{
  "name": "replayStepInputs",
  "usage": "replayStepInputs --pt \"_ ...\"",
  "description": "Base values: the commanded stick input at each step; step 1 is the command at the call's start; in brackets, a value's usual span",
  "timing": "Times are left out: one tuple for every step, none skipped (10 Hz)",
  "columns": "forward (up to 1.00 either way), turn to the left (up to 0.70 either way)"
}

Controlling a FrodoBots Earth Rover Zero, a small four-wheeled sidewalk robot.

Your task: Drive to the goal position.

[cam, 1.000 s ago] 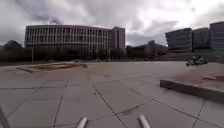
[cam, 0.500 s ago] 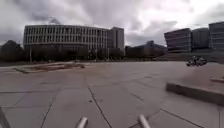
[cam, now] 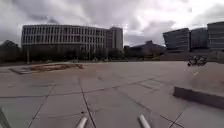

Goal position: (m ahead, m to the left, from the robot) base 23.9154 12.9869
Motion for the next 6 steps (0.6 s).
replayStepInputs --pt "0.7 0.01" --pt "0.7 0.01" --pt "0.7 0.01" --pt "0.7 0.01" --pt "0.7 0.01" --pt "0.7 0.01"
